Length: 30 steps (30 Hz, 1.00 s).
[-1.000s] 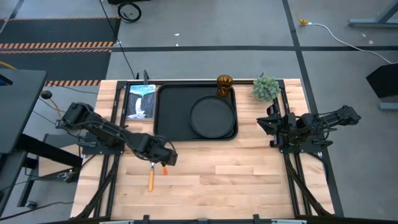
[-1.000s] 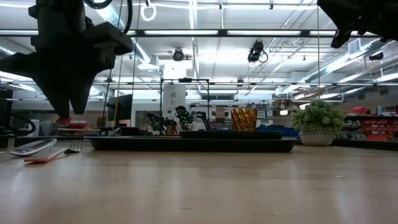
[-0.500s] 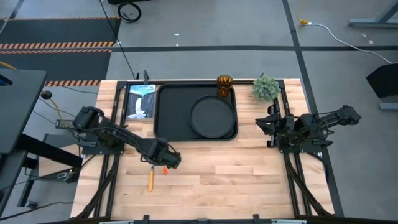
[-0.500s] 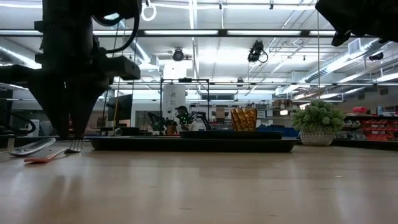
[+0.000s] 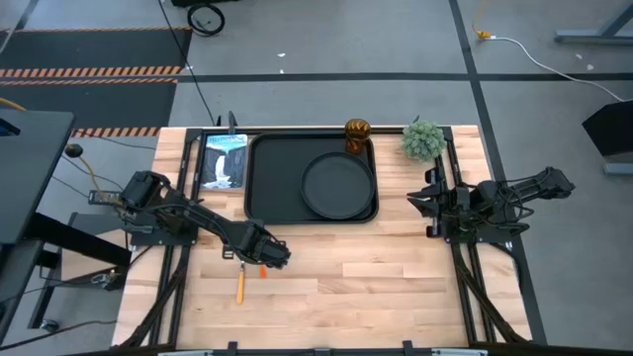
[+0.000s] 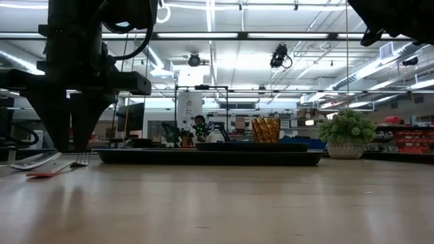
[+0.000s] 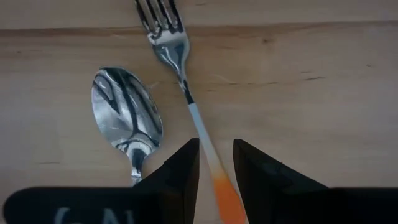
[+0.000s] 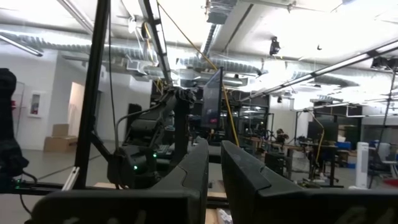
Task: Pick and place plate/cup/fork/spoon on tray
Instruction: Put the orange fork on the black serving tray to the left side of the black plate
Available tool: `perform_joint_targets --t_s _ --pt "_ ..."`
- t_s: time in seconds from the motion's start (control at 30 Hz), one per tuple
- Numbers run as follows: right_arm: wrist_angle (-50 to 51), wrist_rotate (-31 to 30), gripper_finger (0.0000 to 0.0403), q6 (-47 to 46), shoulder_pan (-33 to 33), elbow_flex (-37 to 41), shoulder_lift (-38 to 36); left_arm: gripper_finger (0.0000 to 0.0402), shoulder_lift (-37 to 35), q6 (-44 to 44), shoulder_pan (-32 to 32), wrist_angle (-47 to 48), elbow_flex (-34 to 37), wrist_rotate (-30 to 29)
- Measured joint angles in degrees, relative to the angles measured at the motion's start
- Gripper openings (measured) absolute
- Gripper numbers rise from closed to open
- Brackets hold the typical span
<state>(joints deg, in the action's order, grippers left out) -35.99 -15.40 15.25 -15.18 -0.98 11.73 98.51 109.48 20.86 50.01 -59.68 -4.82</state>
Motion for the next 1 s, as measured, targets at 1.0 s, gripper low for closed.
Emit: perform_joint_targets --t_s 1.0 --pt "0.1 3.6 0.005 -1.5 0.0 0.0 0.0 0.0097 3.5 0.3 0.0 -2.1 0.1 3.2"
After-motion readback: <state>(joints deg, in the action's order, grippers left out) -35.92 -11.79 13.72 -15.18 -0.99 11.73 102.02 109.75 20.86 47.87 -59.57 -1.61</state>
